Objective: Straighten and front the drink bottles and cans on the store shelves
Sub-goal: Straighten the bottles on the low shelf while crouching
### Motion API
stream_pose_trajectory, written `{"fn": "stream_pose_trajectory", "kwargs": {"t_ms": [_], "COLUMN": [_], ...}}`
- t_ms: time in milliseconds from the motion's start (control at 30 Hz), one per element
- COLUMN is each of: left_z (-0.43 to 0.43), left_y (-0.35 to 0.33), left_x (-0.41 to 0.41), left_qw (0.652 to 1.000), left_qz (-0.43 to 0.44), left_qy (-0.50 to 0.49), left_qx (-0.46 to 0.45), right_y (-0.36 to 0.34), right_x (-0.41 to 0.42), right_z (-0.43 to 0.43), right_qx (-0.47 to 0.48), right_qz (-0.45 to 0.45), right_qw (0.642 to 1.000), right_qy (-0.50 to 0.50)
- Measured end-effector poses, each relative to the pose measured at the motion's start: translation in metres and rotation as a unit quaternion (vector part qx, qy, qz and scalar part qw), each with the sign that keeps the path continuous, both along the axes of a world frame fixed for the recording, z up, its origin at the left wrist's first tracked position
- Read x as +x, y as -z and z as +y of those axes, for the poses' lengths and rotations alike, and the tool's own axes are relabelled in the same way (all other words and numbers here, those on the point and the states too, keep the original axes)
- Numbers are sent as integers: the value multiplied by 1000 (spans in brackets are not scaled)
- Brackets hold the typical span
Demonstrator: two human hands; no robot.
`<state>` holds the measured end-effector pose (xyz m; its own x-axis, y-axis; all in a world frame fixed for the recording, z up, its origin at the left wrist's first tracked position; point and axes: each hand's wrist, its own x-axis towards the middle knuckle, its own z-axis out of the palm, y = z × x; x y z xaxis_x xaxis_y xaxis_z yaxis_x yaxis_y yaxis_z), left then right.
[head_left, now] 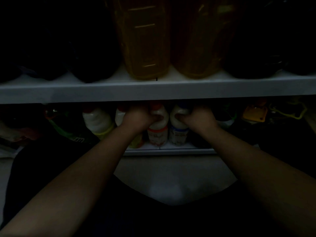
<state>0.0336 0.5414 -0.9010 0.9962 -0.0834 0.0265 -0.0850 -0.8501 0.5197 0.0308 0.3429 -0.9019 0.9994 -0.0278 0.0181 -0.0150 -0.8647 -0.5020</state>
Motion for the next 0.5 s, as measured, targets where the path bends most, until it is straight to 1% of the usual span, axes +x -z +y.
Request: {"fn": "stream_pose_trajectory", "kwargs": {"t_ms": [67, 100, 133, 167, 200, 233, 267, 300, 333, 400, 433, 500], "left_z": [3, 6, 12, 20, 30, 42, 55, 68, 82, 110, 121, 142], "left_y": [-4, -7, -10, -14, -20, -25, -30, -35, -38, -43, -44, -44], "left_x": [-5, -7, -10, -13, -17, -21, -26, -30, -34, -43, -45, -51], "left_qw": [1000, 1000, 1000, 1000, 1000, 1000, 1000, 1000, 999, 997, 994, 988], "left_qz": [4, 8, 15, 21, 21, 13, 0, -7, -2, 35, 50, 44], "left_qy": [-3, -3, -4, -6, -7, -8, -11, -17, -30, -71, -94, -144], "left_qx": [-14, -20, -22, -22, -22, -23, -21, -15, -12, -26, -26, 21], "right_y": [-3, -6, -8, -9, -10, -9, -6, -3, -2, -2, -4, -7], "right_x": [-8, -14, -21, -29, -37, -44, -51, -54, -57, -58, -56, -48], "right_z": [5, 9, 12, 17, 23, 32, 42, 53, 65, 91, 103, 129], "right_qx": [0, -7, -19, -29, -27, -15, 6, 33, 61, 92, 91, 87], "right_qz": [-20, -51, -105, -175, -244, -291, -304, -291, -255, -162, -134, -120], "right_qw": [1000, 998, 994, 984, 969, 950, 932, 920, 919, 931, 934, 936], "right_qy": [20, 36, 38, 12, -42, -117, -196, -259, -294, -315, -319, -318]}}
